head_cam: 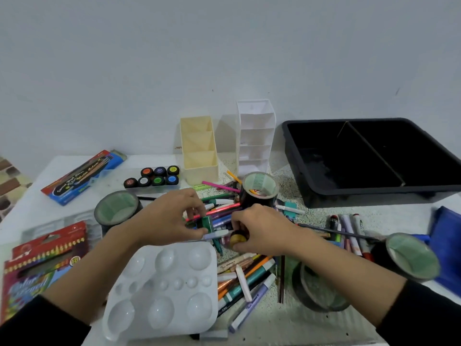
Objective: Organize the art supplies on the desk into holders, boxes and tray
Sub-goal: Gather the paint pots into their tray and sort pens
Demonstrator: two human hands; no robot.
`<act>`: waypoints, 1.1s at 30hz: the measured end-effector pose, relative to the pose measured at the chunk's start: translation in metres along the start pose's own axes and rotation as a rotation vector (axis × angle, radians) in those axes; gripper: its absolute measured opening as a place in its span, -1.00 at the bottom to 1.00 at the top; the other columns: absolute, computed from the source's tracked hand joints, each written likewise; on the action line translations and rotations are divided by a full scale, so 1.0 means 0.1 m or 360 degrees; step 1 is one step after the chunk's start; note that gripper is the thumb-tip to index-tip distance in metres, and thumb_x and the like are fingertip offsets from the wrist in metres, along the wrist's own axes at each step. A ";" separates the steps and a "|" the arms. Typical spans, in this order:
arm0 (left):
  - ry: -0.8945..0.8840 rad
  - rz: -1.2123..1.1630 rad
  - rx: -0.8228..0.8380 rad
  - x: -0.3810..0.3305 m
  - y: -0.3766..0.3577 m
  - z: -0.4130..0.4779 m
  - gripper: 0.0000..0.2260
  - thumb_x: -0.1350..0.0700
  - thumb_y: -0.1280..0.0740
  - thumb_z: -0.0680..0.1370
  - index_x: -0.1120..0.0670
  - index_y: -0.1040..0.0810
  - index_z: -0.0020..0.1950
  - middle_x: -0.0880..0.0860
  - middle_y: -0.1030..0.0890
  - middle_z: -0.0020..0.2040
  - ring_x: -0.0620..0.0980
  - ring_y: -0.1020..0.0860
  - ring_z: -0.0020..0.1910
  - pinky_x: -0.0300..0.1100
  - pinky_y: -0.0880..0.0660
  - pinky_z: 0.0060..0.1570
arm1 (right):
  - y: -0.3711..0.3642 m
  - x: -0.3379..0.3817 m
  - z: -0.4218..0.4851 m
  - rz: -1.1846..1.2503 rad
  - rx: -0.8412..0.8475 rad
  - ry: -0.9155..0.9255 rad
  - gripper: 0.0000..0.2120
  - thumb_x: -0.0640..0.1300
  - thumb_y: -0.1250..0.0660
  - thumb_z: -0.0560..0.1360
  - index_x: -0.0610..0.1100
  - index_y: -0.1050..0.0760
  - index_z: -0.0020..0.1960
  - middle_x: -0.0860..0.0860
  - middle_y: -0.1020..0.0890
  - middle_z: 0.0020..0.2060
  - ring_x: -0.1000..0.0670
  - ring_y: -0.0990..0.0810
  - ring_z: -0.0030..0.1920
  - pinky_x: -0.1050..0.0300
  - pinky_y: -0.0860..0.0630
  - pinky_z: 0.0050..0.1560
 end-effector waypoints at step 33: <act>0.0448 -0.0168 -0.0297 2.56 1.00 0.01 -0.77 0.04 -0.59 0.42 -0.08 -0.63 0.00 -0.20 -0.61 -0.13 -0.25 -0.61 -0.18 -0.21 -0.55 -0.11 | -0.13 0.85 2.84 0.0698 -0.0474 -0.0076 -0.82 -0.19 -0.42 0.53 -0.10 -0.58 0.13 -0.02 -0.57 0.04 -0.02 -0.57 0.05 -0.03 -0.52 0.19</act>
Point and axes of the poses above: each hand's wrist, its own z-axis towards the middle knuckle, its own y-axis out of the back of the hand, x = y × z, the point moved 5 cm from there along z, towards the middle knuckle
